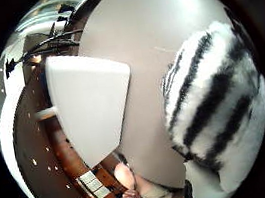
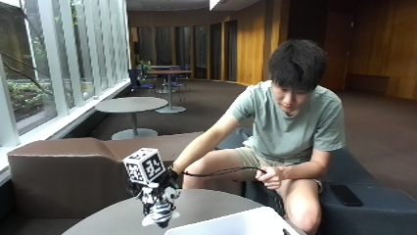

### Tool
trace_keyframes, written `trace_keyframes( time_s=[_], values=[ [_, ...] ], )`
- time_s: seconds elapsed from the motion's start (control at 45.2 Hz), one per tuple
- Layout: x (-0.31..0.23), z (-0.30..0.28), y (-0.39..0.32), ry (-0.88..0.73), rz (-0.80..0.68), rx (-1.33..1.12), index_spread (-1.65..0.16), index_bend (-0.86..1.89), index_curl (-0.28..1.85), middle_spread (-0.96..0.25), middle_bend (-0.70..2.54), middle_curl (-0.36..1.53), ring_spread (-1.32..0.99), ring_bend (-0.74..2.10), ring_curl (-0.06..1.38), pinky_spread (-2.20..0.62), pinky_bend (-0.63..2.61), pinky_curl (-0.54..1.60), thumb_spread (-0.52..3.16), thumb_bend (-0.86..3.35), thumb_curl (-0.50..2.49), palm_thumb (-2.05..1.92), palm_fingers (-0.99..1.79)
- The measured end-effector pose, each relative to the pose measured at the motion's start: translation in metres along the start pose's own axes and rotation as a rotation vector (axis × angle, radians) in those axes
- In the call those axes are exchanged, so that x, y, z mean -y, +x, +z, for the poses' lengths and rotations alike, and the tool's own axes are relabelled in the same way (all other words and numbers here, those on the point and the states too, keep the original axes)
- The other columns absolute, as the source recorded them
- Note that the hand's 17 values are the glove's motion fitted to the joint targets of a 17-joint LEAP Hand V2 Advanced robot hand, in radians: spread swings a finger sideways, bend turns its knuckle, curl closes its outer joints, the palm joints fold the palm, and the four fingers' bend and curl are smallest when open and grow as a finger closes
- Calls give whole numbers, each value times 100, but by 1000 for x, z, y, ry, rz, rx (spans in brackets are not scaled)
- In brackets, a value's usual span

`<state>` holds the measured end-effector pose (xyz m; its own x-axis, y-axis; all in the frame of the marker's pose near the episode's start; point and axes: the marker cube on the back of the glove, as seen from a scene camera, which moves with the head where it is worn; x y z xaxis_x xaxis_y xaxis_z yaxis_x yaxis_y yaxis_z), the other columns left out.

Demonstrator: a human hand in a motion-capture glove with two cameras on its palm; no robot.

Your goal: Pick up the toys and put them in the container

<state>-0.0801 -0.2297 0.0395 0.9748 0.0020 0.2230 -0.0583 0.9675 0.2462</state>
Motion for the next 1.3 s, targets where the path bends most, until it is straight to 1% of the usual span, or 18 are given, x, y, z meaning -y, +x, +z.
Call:
trace_keyframes(
  time_s=[0.133, 0.288, 0.464, 0.619, 0.73, 0.84, 0.951, 1.04, 1.15, 1.305],
  values=[
    [-23, -73, -34, 47, -36, -58, -29, 51, 23, -28, 109, 73, -37, 126, 67, -39, 89, 51, 44, 16, 75, 68, 107],
    [-38, -138, -91, 117, -105, -111, -31, 55, 26, -27, 112, 75, -37, 128, 69, -41, 91, 54, 34, 14, 79, 67, 104],
    [-42, -180, -165, 182, -187, -148, -32, 57, 30, -27, 115, 78, -38, 129, 70, -41, 94, 58, 27, 12, 84, 67, 101],
    [-43, -186, -226, 204, -263, -192, -33, 59, 34, -27, 116, 79, -38, 131, 71, -41, 95, 60, 23, 10, 88, 67, 98],
    [-43, -178, -266, 160, -332, -262, -33, 59, 36, -26, 117, 80, -38, 132, 71, -42, 96, 62, 21, 9, 90, 67, 96],
    [-37, -167, -301, 173, -376, -266, -33, 59, 39, -26, 118, 81, -37, 133, 71, -42, 97, 64, 19, 8, 93, 67, 95],
    [-36, -158, -329, 163, -393, -253, -34, 59, 42, -26, 120, 82, -37, 134, 72, -42, 99, 65, 19, 6, 94, 67, 93],
    [-34, -150, -351, 188, -431, -251, -34, 59, 45, -26, 120, 82, -37, 134, 72, -42, 99, 66, 18, 6, 96, 68, 92],
    [-32, -143, -379, 180, -485, -256, -34, 58, 48, -25, 121, 82, -37, 136, 72, -42, 100, 67, 18, 5, 98, 68, 91],
    [-24, -140, -407, 182, -521, -269, -35, 56, 53, -25, 123, 83, -37, 137, 72, -42, 102, 68, 18, 3, 100, 69, 88]
  ],
)
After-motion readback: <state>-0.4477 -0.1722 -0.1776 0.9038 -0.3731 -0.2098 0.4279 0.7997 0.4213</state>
